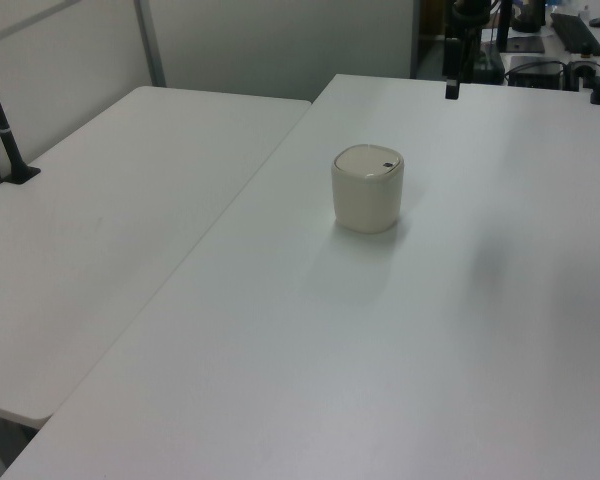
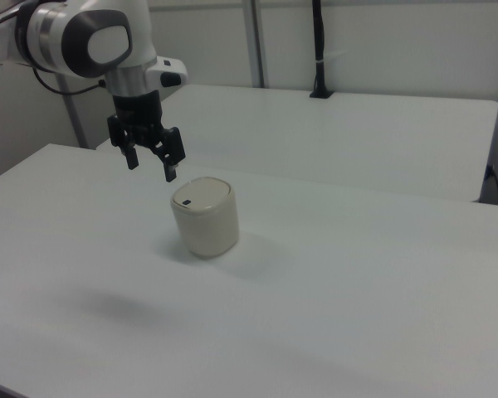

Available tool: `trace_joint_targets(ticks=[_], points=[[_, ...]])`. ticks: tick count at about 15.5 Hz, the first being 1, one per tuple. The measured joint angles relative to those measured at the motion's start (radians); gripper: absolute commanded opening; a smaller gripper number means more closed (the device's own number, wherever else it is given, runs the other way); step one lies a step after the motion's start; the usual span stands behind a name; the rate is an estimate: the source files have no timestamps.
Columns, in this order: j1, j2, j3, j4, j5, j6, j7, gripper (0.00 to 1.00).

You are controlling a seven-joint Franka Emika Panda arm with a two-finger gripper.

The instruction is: Open the trash bin

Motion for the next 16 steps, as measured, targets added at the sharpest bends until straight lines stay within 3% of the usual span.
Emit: trace_joint_targets(ticks=[2,5,7,16], points=[[0.0,0.008,0.0,0.0,0.0,0.029,0.0,0.48],[0.0,0.024,0.0,-0.001,0.0,0.11,-0.009,0.17],[-0.002,0.039,0.0,-0.001,0.007,0.156,-0.015,0.03],[0.017,0.204,0.001,0.002,0.034,0.355,-0.02,0.01]])
